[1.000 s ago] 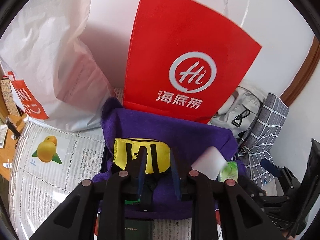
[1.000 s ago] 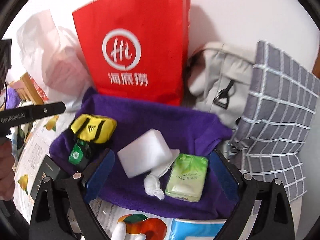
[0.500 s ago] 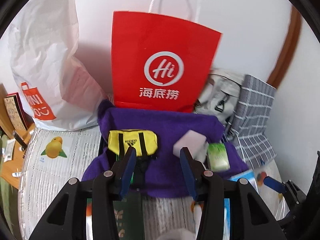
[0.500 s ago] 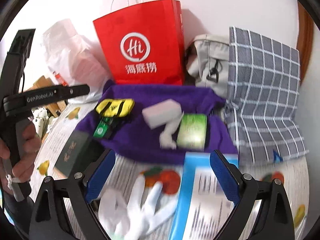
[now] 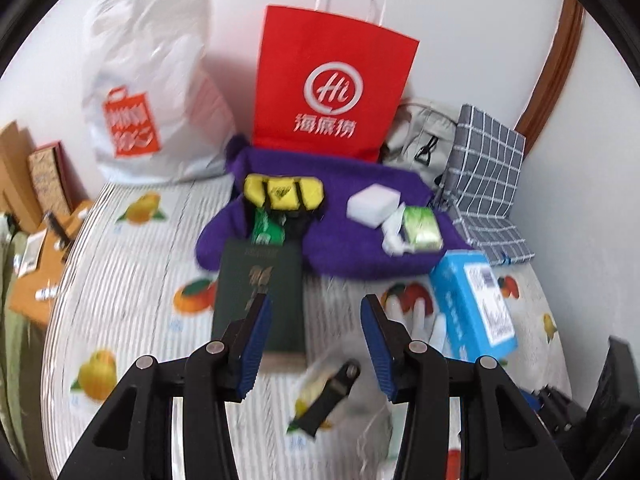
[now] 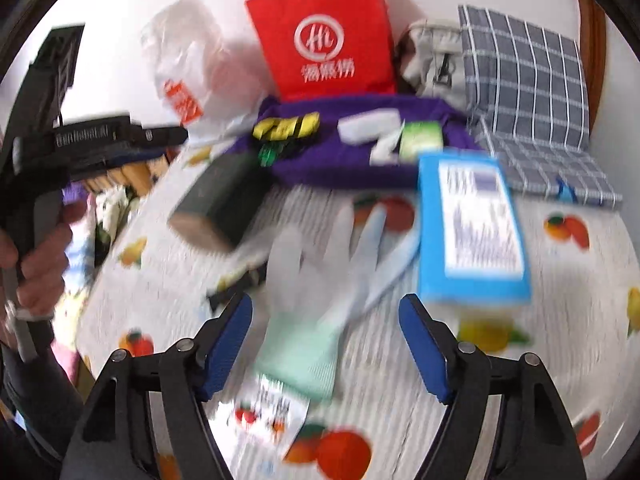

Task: Organize soft objects
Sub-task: 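Move the right gripper to the white snack packet while the left reaches the black strap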

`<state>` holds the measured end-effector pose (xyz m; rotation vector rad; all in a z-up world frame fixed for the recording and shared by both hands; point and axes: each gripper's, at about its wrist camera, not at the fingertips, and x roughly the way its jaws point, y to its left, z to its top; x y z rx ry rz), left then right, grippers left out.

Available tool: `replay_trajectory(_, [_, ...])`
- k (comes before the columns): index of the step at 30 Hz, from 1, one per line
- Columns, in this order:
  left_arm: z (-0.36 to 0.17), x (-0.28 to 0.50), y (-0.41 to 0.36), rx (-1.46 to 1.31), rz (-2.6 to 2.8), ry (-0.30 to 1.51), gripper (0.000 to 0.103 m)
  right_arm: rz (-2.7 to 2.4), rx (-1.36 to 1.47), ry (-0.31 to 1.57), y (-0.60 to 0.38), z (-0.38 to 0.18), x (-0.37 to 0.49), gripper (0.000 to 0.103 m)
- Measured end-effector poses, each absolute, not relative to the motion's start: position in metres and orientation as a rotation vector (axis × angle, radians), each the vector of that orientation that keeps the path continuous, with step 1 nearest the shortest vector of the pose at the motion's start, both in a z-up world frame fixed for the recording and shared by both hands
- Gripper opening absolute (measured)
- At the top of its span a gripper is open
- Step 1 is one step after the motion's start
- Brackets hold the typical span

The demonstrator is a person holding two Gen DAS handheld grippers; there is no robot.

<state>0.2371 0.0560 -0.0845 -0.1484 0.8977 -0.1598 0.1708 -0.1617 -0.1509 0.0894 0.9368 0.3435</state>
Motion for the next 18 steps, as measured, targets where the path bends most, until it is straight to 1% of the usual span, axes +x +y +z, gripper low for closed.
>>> replay_trajectory(7, [-0.106,0.196,0.076,-0.218,-0.121,0.902,0.044,0.390,0.072,1.046,-0.139,-0.204,0.118,0.077])
replay_trajectory(9, [-0.114,0.187,0.078,-0.218,-0.119,0.915,0.044,0.363,0.073,1.046,-0.134,-0.213,0.113,0.083])
replay_trajectory(10, [-0.117,0.184,0.079,-0.217,-0.115,0.920,0.044,0.340,0.075,1.047,-0.133,-0.217,0.112,0.083])
replay_trajectory(12, [-0.123,0.175,0.083,-0.209,-0.111,0.923,0.044,0.304,0.083,1.025,-0.128,-0.221,0.109,0.091])
replay_trajectory(13, [-0.125,0.173,0.084,-0.205,-0.108,0.924,0.044,0.304,0.093,1.015,-0.126,-0.221,0.108,0.093])
replay_trajectory(15, [-0.131,0.168,0.090,-0.210,-0.095,0.932,0.044,0.292,0.130,1.006,-0.120,-0.223,0.108,0.100])
replay_trajectory(18, [-0.138,0.165,0.098,-0.230,-0.078,0.944,0.044,0.231,0.129,0.963,-0.111,-0.227,0.107,0.101])
